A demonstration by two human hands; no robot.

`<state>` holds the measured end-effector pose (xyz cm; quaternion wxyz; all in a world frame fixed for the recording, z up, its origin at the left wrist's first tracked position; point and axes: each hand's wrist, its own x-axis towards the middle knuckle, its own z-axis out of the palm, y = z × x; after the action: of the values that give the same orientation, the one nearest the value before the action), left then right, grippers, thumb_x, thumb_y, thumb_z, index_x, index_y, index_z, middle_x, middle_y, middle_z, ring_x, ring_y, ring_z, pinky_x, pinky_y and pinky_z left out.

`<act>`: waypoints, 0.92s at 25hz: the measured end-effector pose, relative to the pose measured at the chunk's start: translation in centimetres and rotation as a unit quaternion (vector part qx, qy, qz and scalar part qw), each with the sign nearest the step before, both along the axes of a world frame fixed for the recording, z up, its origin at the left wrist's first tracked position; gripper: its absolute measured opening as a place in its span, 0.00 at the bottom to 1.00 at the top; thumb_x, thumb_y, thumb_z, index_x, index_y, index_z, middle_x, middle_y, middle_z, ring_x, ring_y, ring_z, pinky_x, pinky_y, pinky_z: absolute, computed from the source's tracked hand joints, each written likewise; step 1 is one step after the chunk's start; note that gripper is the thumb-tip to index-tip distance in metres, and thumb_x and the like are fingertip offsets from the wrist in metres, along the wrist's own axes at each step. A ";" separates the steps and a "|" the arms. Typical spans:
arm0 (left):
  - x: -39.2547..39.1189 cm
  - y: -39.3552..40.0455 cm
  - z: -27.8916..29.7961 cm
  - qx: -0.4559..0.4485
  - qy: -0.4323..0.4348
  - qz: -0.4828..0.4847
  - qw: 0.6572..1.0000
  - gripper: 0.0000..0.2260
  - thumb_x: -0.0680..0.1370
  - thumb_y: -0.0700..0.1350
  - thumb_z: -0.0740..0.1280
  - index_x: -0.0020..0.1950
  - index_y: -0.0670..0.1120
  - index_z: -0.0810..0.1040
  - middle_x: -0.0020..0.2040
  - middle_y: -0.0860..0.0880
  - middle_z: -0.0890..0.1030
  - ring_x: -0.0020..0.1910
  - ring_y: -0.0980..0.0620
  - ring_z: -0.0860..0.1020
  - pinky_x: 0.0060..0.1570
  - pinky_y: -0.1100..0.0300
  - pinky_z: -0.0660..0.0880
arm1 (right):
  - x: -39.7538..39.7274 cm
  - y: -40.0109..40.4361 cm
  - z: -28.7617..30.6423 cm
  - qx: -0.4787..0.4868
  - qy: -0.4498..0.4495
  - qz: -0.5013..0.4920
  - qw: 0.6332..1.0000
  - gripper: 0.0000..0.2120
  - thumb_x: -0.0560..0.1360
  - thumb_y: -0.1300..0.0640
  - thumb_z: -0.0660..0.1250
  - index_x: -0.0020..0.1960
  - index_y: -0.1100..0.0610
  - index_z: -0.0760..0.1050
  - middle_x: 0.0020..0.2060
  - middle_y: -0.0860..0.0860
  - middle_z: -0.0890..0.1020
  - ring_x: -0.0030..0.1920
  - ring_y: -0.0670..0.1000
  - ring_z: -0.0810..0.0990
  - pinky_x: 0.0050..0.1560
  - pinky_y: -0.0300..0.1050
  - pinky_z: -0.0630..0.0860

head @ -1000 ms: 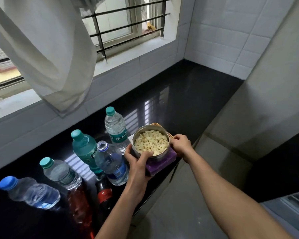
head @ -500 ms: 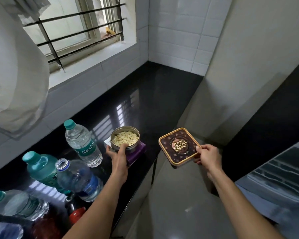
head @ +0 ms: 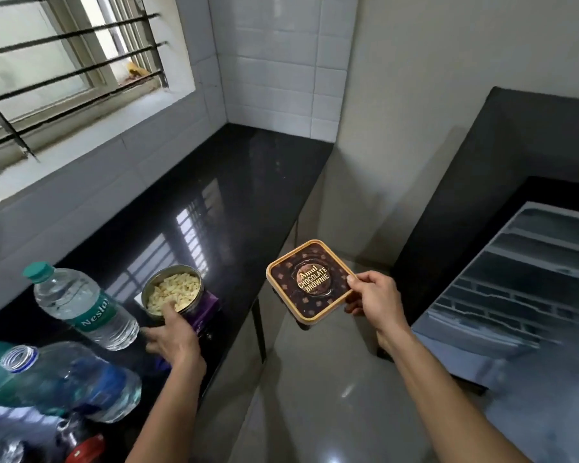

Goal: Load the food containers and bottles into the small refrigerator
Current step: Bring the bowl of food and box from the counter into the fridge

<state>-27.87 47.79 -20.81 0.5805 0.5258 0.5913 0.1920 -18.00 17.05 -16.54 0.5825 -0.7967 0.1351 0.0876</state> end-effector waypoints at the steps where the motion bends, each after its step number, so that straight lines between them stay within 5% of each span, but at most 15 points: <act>1: -0.5 -2.3 0.9 0.038 -0.019 0.002 0.999 0.42 0.78 0.68 0.61 0.87 0.50 0.54 0.84 0.38 0.57 0.81 0.33 0.61 0.77 0.34 0.62 | -0.2 -1.1 0.4 0.011 -0.003 -0.006 1.000 0.07 0.83 0.53 0.70 0.50 0.56 0.83 0.37 0.55 0.88 0.36 0.55 0.88 0.36 0.46 0.81; 3: -1.0 -9.1 3.0 0.088 -0.096 -0.144 0.981 0.39 0.76 0.67 0.64 0.83 0.53 0.60 0.78 0.42 0.67 0.78 0.39 0.67 0.75 0.40 0.66 | -0.6 -3.7 1.2 0.039 -0.010 -0.020 0.999 0.07 0.84 0.54 0.69 0.51 0.57 0.83 0.38 0.57 0.88 0.36 0.55 0.87 0.35 0.47 0.81; 5: 0.3 -17.1 4.9 -0.012 -0.163 -0.351 0.922 0.40 0.73 0.70 0.69 0.82 0.63 0.58 0.73 0.50 0.75 0.73 0.48 0.75 0.71 0.43 0.72 | -1.3 -6.8 2.0 0.060 -0.016 -0.045 0.997 0.07 0.84 0.55 0.69 0.51 0.57 0.82 0.39 0.59 0.88 0.35 0.55 0.86 0.35 0.48 0.81; 8: 3.6 -26.6 6.4 -0.099 -0.194 -0.465 0.858 0.39 0.76 0.61 0.77 0.78 0.68 0.56 0.61 0.58 0.87 0.60 0.55 0.86 0.62 0.41 0.82 | -2.7 -13.2 2.8 0.086 -0.029 -0.102 0.991 0.08 0.84 0.54 0.69 0.53 0.58 0.81 0.39 0.58 0.88 0.34 0.55 0.85 0.34 0.47 0.80; 11: 6.5 -32.3 5.8 -0.101 -0.192 -0.511 0.832 0.32 0.80 0.51 0.77 0.76 0.66 0.62 0.59 0.53 0.88 0.53 0.53 0.89 0.57 0.43 0.86 | -3.8 -20.0 3.6 0.033 -0.019 -0.116 0.993 0.11 0.84 0.48 0.67 0.57 0.55 0.80 0.43 0.54 0.88 0.39 0.55 0.87 0.39 0.56 0.84; 13: 8.3 -36.8 5.1 -0.131 -0.169 -0.546 0.810 0.31 0.79 0.52 0.77 0.76 0.66 0.64 0.63 0.50 0.86 0.54 0.51 0.89 0.55 0.43 0.86 | -4.9 -25.3 5.0 -0.093 -0.034 -0.112 0.989 0.20 0.82 0.38 0.66 0.65 0.50 0.77 0.55 0.49 0.86 0.52 0.53 0.86 0.53 0.59 0.84; 17: 12.7 -44.8 4.2 -0.198 -0.157 -0.588 0.768 0.30 0.77 0.53 0.80 0.73 0.66 0.69 0.68 0.49 0.84 0.63 0.45 0.86 0.55 0.40 0.86 | -7.1 -33.5 8.8 -0.317 -0.122 -0.216 0.915 0.36 0.78 0.37 0.71 0.79 0.54 0.67 0.73 0.54 0.74 0.72 0.57 0.72 0.70 0.56 0.73; 19: 14.9 -48.7 4.5 -0.224 -0.154 -0.595 0.757 0.29 0.77 0.53 0.79 0.74 0.63 0.71 0.69 0.48 0.82 0.66 0.44 0.83 0.54 0.40 0.86 | -7.4 -36.6 9.8 -0.378 -0.097 -0.257 0.884 0.40 0.77 0.39 0.72 0.81 0.57 0.65 0.77 0.59 0.70 0.76 0.62 0.68 0.74 0.60 0.70; 23: 20.5 -54.8 6.1 -0.240 -0.161 -0.607 0.740 0.23 0.82 0.47 0.75 0.73 0.60 0.70 0.67 0.48 0.79 0.65 0.43 0.80 0.61 0.36 0.83 | -7.2 -39.4 8.6 -0.384 0.014 -0.208 0.899 0.44 0.77 0.37 0.70 0.83 0.57 0.60 0.83 0.59 0.62 0.82 0.62 0.60 0.79 0.62 0.65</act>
<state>-7.41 -7.05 -14.67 0.7678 0.5778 0.0712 -0.2675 -25.23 -22.33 -7.90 0.2345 -0.9109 0.3293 -0.0833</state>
